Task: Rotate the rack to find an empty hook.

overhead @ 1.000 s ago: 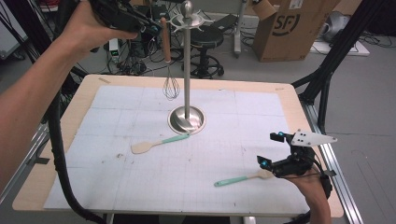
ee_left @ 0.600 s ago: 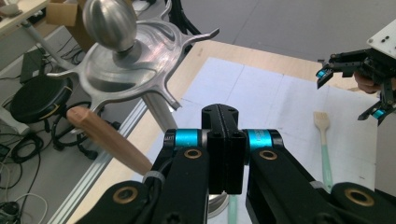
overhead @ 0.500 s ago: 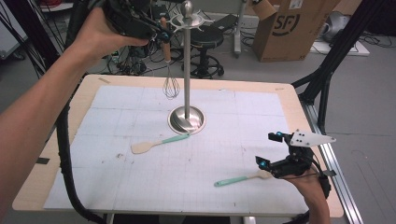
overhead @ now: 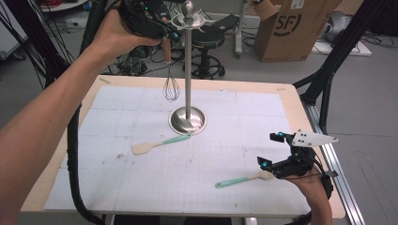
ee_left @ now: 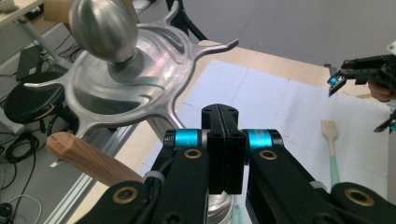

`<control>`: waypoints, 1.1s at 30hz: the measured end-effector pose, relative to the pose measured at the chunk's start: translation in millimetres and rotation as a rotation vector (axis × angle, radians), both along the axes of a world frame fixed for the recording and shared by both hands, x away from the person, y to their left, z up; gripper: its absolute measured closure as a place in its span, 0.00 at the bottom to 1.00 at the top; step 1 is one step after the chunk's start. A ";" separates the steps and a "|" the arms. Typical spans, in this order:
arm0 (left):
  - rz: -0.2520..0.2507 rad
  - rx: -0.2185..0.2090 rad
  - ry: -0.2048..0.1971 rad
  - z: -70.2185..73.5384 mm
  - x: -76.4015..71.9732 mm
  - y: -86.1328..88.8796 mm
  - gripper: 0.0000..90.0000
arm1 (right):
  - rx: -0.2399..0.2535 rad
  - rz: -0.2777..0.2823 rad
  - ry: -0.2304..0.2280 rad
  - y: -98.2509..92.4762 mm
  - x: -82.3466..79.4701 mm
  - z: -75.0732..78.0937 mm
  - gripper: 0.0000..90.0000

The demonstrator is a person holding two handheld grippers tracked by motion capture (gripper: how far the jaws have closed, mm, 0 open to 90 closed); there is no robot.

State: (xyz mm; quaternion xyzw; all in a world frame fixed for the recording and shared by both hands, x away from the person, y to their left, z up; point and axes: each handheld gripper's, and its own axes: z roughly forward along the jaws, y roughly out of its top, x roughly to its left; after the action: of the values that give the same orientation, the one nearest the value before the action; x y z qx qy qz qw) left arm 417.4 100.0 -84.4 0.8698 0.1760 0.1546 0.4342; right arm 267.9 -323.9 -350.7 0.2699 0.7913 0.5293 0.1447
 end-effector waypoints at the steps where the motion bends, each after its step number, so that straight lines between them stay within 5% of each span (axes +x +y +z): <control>1: 0.000 -0.001 0.000 0.1 0.7 1.3 1.00 | -0.002 0.000 0.000 -0.1 0.1 -0.2 0.00; 33: 0.032 -0.018 0.001 -1.6 18.7 35.9 1.00 | -0.029 -0.010 0.009 1.7 0.1 -1.1 0.00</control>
State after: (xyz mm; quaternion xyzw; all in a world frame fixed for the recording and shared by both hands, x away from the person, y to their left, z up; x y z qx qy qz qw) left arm 436.1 135.9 -86.0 0.8630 0.1916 0.1597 0.4394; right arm 268.0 -322.2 -351.8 0.2738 0.7982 0.5158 0.1478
